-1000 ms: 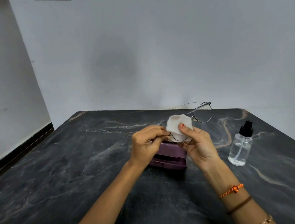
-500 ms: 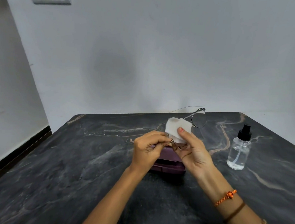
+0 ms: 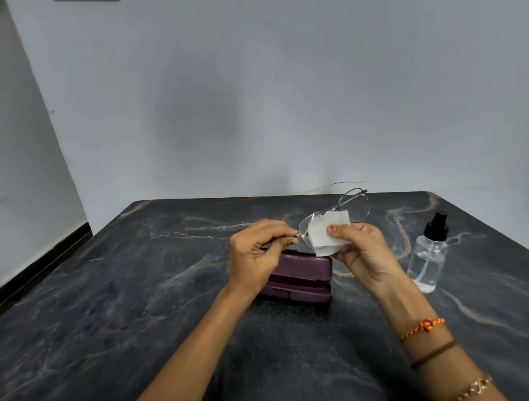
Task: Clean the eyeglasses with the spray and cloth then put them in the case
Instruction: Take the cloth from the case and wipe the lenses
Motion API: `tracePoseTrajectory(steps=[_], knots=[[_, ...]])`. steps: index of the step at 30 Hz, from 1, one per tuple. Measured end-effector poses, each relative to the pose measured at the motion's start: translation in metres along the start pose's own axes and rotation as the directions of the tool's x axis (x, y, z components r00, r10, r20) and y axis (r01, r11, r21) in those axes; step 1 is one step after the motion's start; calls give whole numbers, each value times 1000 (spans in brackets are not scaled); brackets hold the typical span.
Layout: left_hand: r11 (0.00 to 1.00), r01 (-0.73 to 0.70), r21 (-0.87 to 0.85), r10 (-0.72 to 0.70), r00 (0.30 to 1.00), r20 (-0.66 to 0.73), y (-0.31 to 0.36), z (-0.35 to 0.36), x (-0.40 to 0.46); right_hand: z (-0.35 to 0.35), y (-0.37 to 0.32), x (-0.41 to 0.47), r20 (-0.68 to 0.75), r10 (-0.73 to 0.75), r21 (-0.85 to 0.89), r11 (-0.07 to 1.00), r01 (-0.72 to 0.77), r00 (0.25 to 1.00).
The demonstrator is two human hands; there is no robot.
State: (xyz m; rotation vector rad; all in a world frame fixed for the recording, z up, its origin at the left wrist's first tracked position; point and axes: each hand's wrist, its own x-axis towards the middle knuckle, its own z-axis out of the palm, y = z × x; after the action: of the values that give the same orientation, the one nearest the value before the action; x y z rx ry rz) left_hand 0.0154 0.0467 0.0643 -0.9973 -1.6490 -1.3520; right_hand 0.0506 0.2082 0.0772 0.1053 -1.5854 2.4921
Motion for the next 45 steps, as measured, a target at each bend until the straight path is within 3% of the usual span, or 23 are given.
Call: tracePoseTrajectory(steps=[8,14,17,19,22,25,27,32,37,41,45], knots=[[999,-39,30,37,997,65,0,6,-7,24,25,-3,-71,60,310,950,-35,996],[994,-45,101,44,999,7,-2,3,-4,16,12,-1,45,-40,50,998,38,998],[991,-77,110,74,997,32,1,3,-2,10,9,0,29,-88,-101,991,91,996],[992,-81,98,79,997,24,3,4,-1,12,10,-2,3,-123,-105,987,123,992],[994,-71,82,71,997,2,5,4,0,18,11,-5,-66,-129,19,991,131,989],[995,-81,65,81,997,11,6,5,-2,21,12,-4,-144,-32,269,960,70,989],[992,-105,63,104,994,25,5,6,-4,21,12,-4,-127,22,348,937,24,992],[989,-98,112,96,995,21,0,3,-3,22,15,-4,33,-4,121,993,0,999],[991,-93,94,95,995,-20,-1,-5,5,13,3,-5,31,-51,-181,982,56,998],[999,-41,29,44,996,-74,-2,-6,2,18,7,-5,-78,9,64,998,-5,997],[999,-38,16,39,997,-70,-2,0,-1,24,12,-5,-93,80,333,942,-45,992]])
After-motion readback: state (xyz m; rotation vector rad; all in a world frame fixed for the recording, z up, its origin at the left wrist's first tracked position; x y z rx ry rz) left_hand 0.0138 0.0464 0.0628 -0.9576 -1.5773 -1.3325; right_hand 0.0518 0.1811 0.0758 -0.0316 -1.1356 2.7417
